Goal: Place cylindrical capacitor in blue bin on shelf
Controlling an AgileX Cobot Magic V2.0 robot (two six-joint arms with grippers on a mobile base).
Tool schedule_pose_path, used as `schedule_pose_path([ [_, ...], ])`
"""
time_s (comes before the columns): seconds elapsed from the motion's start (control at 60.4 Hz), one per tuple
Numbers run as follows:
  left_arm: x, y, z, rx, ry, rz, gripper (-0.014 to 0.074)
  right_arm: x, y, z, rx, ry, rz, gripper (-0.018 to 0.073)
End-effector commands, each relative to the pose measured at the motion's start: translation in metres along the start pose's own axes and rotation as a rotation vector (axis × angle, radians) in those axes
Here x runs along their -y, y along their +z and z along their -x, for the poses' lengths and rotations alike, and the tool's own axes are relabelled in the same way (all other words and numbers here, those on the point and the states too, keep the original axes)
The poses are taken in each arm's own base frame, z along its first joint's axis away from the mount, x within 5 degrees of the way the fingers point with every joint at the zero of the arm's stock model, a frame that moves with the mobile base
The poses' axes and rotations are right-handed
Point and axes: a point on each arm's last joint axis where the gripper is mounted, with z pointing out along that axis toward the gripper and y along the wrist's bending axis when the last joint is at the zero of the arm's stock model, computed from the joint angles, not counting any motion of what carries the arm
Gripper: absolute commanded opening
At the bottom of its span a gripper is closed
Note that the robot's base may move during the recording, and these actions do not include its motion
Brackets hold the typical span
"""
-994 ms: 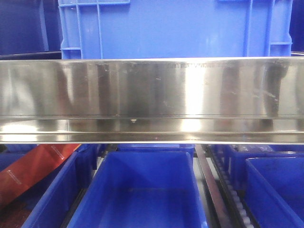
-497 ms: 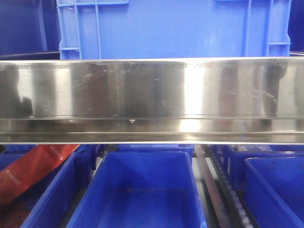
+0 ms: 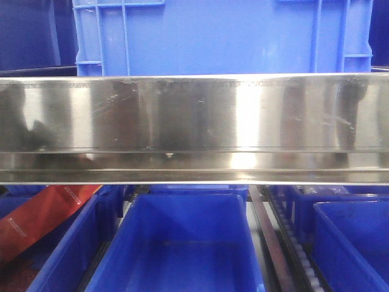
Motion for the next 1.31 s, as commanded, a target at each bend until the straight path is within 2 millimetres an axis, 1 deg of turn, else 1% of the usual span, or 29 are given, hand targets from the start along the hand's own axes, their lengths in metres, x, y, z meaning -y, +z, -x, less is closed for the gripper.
schedule_pose_path([
  [0.0, 0.001, -0.001, 0.004, 0.038, -0.017, -0.01, -0.0111, 0.0, -0.001, 0.002, 0.023, 0.0, -0.01, -0.0163],
  [0.712, 0.001, -0.001, 0.004, 0.04, -0.017, -0.01, -0.0111, 0.0, -0.001, 0.002, 0.023, 0.0, -0.01, -0.0163],
  [0.795, 0.001, -0.001, 0.004, 0.04, -0.017, -0.01, -0.0111, -0.001, -0.001, 0.002, 0.029, 0.035, 0.007, -0.0163],
  [0.911, 0.001, -0.001, 0.004, 0.04, -0.017, -0.01, -0.0111, 0.003, 0.002, -0.002, 0.023, 0.004, -0.079, -0.0163],
  [1.01, 0.001, -0.001, 0.004, 0.04, -0.017, -0.01, -0.0111, 0.008, 0.007, -0.013, 0.045, 0.002, -0.203, -0.0163],
  [1.11, 0.001, -0.001, 0.004, 0.04, -0.017, -0.01, -0.0111, 0.012, 0.01, -0.035, 0.049, 0.019, -0.288, -0.0163],
  [1.159, 0.001, -0.001, 0.004, 0.04, -0.017, -0.01, -0.0111, 0.013, 0.012, -0.052, 0.042, 0.025, -0.315, -0.0163],
  [1.192, 0.001, -0.001, 0.004, 0.04, -0.017, -0.01, -0.0111, 0.014, 0.012, -0.057, 0.058, 0.023, -0.325, -0.0163],
  [1.292, 0.001, -0.001, 0.004, 0.04, -0.017, -0.01, -0.0111, 0.013, 0.013, -0.089, 0.049, 0.025, -0.336, -0.0163],
])
